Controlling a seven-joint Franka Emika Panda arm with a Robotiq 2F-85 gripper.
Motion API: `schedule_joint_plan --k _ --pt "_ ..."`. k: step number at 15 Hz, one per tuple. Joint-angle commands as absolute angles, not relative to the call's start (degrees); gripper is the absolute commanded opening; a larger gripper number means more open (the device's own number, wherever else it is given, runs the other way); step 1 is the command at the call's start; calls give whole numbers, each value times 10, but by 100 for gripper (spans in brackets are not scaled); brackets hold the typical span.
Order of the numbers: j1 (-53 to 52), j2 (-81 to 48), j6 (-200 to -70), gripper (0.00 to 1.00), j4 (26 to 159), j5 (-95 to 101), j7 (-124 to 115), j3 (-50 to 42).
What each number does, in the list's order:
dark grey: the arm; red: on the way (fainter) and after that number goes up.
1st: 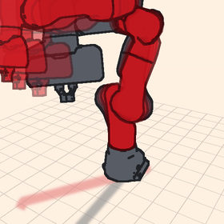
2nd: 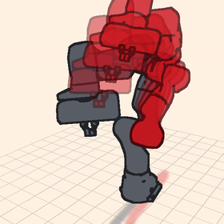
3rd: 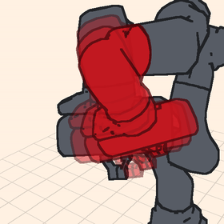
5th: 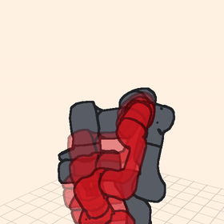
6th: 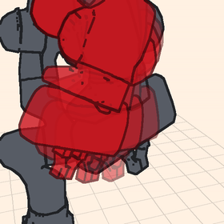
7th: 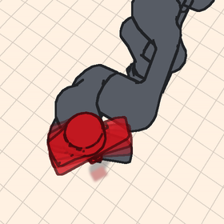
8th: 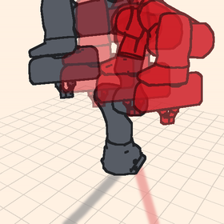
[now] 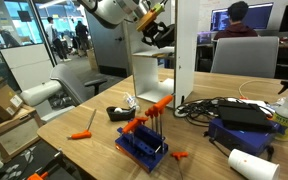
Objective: Remove the grey masking tape from the second shelf and put it on the table
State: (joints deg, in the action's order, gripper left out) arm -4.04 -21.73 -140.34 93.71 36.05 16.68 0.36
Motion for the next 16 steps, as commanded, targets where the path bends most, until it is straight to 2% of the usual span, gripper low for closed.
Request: schedule_joint_plan --k 1,11,16 --pt "-46 -134 -1332 20 992 355 166 -1" --pt "-46 52 -1144 20 1155 306 169 24" --pt "-53 124 -1118 20 1224 221 179 27"
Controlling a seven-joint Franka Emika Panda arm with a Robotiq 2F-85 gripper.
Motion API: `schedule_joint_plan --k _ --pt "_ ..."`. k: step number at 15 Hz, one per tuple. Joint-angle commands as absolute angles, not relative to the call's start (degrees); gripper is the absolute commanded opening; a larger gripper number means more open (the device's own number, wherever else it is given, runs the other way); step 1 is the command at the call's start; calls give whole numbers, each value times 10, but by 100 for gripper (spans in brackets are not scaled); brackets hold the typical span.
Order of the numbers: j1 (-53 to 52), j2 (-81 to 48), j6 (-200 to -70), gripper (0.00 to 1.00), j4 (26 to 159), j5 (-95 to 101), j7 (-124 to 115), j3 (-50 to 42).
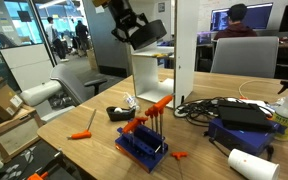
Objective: Remove the grey masking tape from the second shelf and put it on the table
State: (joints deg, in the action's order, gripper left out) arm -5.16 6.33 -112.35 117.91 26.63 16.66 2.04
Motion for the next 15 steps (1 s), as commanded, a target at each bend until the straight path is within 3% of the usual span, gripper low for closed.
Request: schedule_joint_plan --k 1,15 --pt "-55 136 -1121 20 1236 201 181 27" --pt "-130 198 -1327 20 1468 -45 267 33"
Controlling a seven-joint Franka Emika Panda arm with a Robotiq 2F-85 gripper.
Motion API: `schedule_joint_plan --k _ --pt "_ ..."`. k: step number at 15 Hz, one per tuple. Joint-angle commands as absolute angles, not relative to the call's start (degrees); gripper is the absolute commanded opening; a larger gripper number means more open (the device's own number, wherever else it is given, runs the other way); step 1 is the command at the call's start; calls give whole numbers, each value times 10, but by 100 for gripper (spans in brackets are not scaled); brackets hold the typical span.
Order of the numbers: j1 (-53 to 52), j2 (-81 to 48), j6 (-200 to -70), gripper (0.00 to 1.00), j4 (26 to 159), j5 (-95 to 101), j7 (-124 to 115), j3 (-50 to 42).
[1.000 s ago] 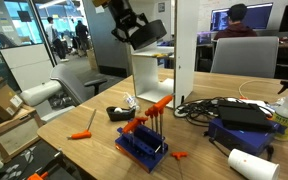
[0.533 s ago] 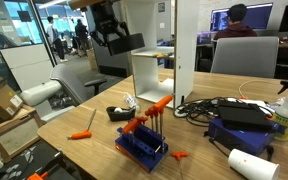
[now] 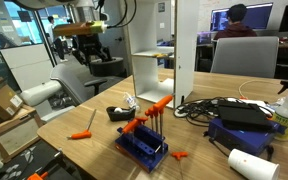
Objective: Remove the grey masking tape from the second shelf and put it on the table
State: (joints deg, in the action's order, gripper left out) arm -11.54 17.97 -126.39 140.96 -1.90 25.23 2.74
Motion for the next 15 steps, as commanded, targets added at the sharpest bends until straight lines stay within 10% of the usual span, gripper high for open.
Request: schedule_joint_plan --k 1,15 --pt "-134 192 -1352 20 1487 -45 263 36" --pt "-114 -41 -1591 20 1539 -1 226 68"
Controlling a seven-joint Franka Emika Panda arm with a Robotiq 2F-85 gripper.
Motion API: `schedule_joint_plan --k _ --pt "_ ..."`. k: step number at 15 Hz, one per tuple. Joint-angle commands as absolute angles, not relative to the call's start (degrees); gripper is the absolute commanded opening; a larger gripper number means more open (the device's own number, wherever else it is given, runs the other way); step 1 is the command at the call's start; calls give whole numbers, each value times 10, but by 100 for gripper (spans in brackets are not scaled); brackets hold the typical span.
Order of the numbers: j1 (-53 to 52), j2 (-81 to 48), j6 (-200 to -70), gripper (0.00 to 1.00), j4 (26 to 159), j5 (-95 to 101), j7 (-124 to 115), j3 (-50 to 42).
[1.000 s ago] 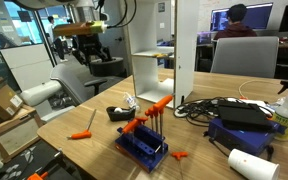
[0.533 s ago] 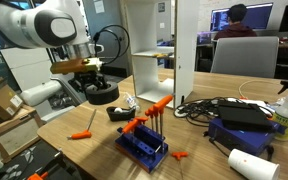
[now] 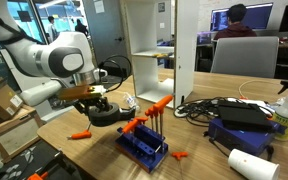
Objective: Remove the grey masking tape from the second shelf and put it on the table
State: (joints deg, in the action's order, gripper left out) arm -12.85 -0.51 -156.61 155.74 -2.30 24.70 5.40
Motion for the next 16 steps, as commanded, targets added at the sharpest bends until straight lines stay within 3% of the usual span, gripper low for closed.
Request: schedule_joint_plan --k 1,3,4,5,10,11,16 --pt "-111 -51 -1592 20 1536 2 223 70" --pt "-107 -66 -1589 21 1530 18 208 72" --pt "-105 -70 -1581 58 1526 26 201 73" --pt "-103 -73 -1581 60 1525 35 193 72" --pt "-96 -71 -1577 95 1516 48 180 76" --pt "-95 -67 -1573 100 1515 48 180 77" --pt "-88 7 -1511 100 1527 52 177 73"
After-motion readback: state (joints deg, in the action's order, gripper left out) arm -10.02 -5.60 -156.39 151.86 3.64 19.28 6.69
